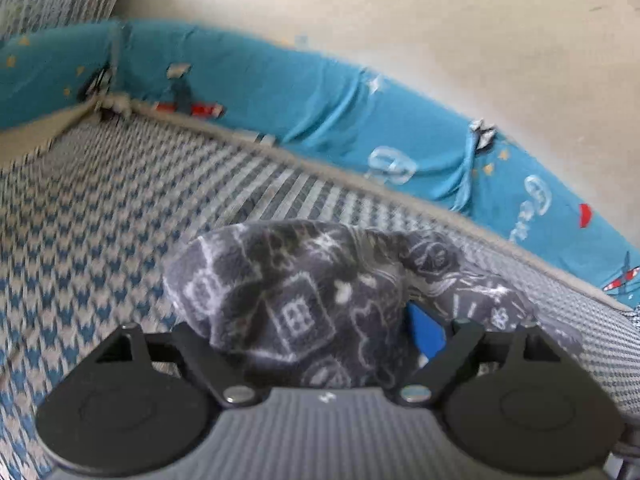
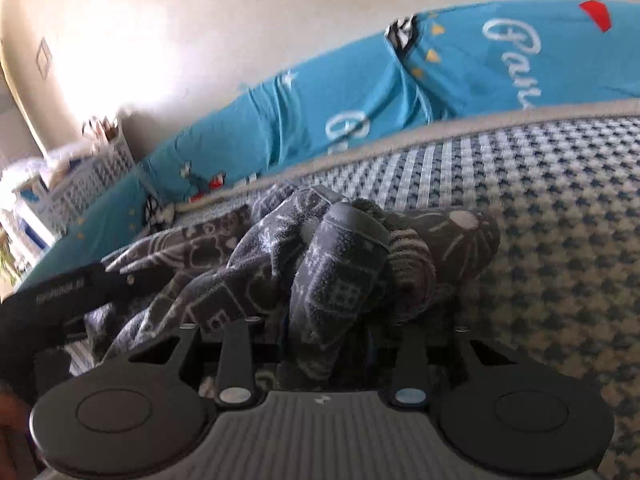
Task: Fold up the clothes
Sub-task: 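Open the right tool and withdraw it from the jacket bundle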
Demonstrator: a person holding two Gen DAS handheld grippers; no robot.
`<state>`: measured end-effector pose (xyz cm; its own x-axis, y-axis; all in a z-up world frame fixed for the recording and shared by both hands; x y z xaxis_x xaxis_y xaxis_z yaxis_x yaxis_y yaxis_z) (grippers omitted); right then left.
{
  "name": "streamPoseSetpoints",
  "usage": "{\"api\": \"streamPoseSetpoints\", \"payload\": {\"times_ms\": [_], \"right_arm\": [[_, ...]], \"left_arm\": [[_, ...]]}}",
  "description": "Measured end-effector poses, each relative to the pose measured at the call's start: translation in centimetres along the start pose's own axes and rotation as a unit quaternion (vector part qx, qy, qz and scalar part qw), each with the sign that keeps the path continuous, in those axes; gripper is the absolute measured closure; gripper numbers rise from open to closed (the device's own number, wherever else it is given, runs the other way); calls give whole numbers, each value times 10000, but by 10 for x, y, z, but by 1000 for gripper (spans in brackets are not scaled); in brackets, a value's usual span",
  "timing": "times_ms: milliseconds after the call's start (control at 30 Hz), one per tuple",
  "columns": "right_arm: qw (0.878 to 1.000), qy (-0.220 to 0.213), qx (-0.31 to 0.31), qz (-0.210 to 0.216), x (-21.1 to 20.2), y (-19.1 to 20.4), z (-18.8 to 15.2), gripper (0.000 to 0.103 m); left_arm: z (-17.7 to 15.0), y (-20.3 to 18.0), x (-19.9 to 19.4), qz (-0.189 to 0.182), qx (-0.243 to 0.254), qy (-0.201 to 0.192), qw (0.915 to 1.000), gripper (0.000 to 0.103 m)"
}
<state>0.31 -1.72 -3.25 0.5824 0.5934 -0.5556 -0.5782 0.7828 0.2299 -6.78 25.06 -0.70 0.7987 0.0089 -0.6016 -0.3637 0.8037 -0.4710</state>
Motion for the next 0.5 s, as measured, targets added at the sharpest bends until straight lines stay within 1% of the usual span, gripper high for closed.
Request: {"api": "streamPoseSetpoints", "payload": {"times_ms": [33, 67, 167, 200, 333, 433, 500], "right_arm": [[10000, 65, -8, -45, 3, 0, -4, 63], [9999, 124, -18, -87, 6, 0, -7, 61], [9998, 132, -79, -97, 4, -2, -7, 57], [9998, 161, -78, -80, 3, -3, -7, 56], [9998, 111, -76, -115, -10, -8, -8, 54], [9996, -16, -212, -199, -19, -6, -5, 53], [10000, -2, -8, -94, -23, -10, -6, 53]], "left_arm": [[-3, 4, 6, 132, -33, 100, 9999, 17], [-5, 7, 9, 202, -33, 97, 9997, 14], [-8, 6, 10, 271, 113, -37, 9996, 7], [-8, 7, 10, 299, 132, -54, 9995, 7], [-6, 7, 11, 338, 56, -79, 9994, 6], [-5, 6, 11, 338, 79, -120, 9993, 6], [-4, 6, 11, 319, 37, -126, 9994, 6]]}}
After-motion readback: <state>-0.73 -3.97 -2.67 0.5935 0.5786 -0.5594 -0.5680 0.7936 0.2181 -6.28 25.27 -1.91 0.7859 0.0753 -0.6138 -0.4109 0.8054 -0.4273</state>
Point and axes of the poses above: each gripper's, at about its wrist camera, not at the fingertips, and x roughly the way its jaws point, y to its left, z to its top, the point moved 2 cm from there along x, roughly the way its jaws point, and after that the axes turned 12 degrees about -x, right-handed, at the moved point
